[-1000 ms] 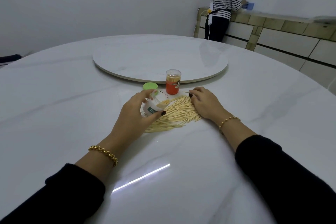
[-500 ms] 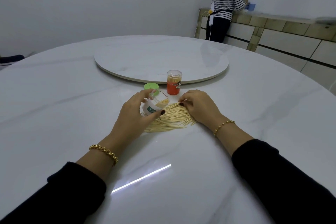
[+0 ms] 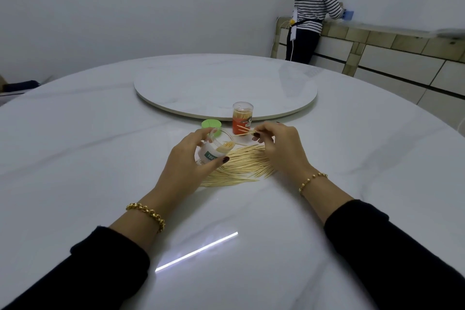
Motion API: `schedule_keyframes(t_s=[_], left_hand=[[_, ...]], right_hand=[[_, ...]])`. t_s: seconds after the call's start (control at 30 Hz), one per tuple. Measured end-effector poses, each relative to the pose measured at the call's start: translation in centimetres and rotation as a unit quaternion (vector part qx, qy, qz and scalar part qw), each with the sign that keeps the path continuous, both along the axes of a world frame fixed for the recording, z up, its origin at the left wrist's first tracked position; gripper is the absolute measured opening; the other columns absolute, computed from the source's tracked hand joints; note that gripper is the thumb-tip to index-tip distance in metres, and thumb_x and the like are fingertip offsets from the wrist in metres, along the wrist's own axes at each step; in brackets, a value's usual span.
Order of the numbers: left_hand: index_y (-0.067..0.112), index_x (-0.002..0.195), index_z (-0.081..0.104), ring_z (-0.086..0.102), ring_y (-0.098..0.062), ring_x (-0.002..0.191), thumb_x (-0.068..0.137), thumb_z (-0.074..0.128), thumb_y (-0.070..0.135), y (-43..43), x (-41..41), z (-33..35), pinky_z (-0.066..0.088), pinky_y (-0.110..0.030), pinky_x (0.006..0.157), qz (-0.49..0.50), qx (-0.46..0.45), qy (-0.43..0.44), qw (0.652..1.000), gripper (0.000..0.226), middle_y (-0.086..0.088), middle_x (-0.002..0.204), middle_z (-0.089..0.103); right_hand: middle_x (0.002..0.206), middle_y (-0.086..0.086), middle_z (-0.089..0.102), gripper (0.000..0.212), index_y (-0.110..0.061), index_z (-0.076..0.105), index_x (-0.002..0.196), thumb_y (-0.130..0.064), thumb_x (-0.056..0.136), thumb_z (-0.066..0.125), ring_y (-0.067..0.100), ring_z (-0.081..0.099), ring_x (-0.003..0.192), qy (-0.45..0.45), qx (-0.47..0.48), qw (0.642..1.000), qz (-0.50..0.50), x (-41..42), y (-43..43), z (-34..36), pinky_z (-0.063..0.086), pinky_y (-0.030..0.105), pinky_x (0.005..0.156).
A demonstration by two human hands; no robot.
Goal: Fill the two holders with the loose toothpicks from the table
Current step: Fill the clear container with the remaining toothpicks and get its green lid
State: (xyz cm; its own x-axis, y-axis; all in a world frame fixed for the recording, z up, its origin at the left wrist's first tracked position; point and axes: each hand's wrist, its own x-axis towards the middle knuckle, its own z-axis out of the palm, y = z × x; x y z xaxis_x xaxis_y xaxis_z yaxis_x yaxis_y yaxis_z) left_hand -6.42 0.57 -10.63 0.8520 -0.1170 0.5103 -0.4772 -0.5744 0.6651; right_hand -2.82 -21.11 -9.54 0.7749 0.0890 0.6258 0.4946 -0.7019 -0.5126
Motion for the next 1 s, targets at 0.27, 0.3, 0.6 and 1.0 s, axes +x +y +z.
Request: schedule_keyframes(t_s=[0.27,0.3,0.6,1.0], left_hand=[[0.023,0.129,0.054,0.054,-0.007,0.103,0.073,0.079,0.035,0.0,0.0,-0.1,0.035,0.001,0.079,-0.002,-0.002,0.004,1.000,0.062,0.007,0.115,0.059],[0.023,0.129,0.054,0.054,-0.007,0.103,0.073,0.079,0.035,0.0,0.0,-0.1,0.035,0.001,0.079,-0.002,-0.003,0.004,1.000,0.062,0.008,0.115,0.059],[0.027,0.128,0.054,0.054,-0.004,0.101,0.073,0.078,0.037,0.0,-0.1,-0.1,0.038,-0.003,0.079,-0.008,-0.001,0.002,1.000,0.060,0.012,0.111,0.059],[0.021,0.126,0.056,0.057,-0.005,0.096,0.073,0.078,0.038,-0.1,-0.1,0.1,0.039,-0.002,0.075,-0.005,-0.009,-0.012,1.000,0.060,0.006,0.112,0.062]], right_hand=[[0.072,-0.004,0.071,0.018,-0.011,0.068,0.083,-0.001,0.089,0.055,0.010,0.068,0.071,0.042,0.143,0.989,0.009,-0.8,1.2,1.9,0.053,0.023,0.071],[0.073,-0.002,0.071,0.019,-0.013,0.067,0.084,-0.001,0.090,0.054,0.013,0.069,0.072,0.058,0.173,0.983,0.014,-1.0,1.5,2.2,0.053,0.023,0.072],[0.085,0.002,0.074,0.013,-0.005,0.063,0.101,-0.009,0.097,0.052,0.010,0.071,0.080,0.148,0.438,0.878,0.121,-3.2,4.3,5.3,0.049,0.011,0.063],[0.102,0.006,0.073,0.019,-0.004,0.055,0.115,-0.009,0.098,0.050,0.000,0.065,0.090,0.151,0.374,0.903,0.151,-3.5,6.2,2.8,0.047,0.010,0.073]])
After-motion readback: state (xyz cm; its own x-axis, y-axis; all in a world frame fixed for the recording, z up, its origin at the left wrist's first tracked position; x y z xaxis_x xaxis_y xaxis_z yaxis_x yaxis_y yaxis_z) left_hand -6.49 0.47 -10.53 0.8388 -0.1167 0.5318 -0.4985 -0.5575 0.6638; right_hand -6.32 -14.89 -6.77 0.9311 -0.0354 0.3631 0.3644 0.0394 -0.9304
